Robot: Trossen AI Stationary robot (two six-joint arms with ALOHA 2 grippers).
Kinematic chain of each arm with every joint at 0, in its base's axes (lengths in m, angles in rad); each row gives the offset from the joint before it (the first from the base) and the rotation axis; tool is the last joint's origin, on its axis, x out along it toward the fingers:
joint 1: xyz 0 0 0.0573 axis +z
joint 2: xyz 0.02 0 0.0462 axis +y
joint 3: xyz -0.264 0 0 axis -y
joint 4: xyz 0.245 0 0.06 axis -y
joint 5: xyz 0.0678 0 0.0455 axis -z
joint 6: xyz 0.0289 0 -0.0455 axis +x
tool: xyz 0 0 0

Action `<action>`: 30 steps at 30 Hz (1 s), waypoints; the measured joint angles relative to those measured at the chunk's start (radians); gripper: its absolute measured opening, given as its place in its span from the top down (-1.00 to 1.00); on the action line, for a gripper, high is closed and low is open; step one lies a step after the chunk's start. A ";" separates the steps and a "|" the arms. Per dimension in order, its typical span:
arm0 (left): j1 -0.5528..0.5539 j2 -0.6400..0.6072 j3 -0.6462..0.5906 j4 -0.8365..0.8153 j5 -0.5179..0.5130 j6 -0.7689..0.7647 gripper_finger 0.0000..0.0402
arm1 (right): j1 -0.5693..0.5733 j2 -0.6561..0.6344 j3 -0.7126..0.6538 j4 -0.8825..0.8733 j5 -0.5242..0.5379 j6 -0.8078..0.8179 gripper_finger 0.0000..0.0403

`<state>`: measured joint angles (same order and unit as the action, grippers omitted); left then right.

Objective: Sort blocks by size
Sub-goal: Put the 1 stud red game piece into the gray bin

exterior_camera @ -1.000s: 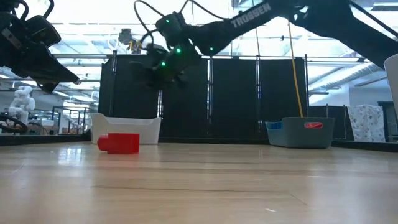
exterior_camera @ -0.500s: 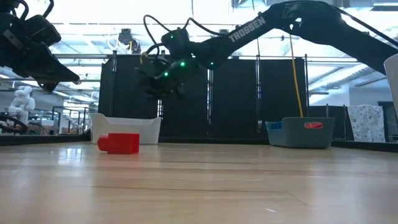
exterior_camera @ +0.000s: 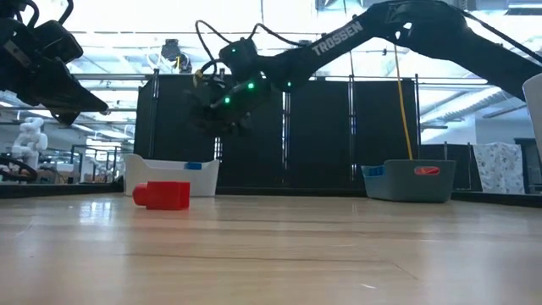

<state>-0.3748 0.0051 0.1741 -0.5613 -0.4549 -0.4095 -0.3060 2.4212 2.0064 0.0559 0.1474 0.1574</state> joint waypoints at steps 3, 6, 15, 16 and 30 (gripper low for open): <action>0.000 0.000 0.000 -0.001 0.000 0.000 0.99 | 0.037 -0.041 0.000 -0.100 -0.099 -0.012 0.00; 0.000 0.000 0.000 -0.001 0.000 0.000 0.99 | 0.096 -0.091 0.002 -0.247 -0.129 -0.036 0.01; 0.000 0.000 0.000 0.003 0.002 -0.003 0.99 | 0.332 -0.108 0.000 -0.596 -0.109 -0.076 0.01; 0.000 0.000 0.000 0.002 0.002 -0.003 0.99 | 0.351 -0.102 0.000 -0.605 -0.095 -0.077 0.01; 0.000 0.001 0.000 0.001 0.011 -0.031 0.99 | 0.416 -0.065 0.000 -0.574 -0.041 -0.138 -0.40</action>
<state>-0.3748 0.0063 0.1741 -0.5606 -0.4438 -0.4402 0.1097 2.3560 2.0068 -0.5178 0.1062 0.0190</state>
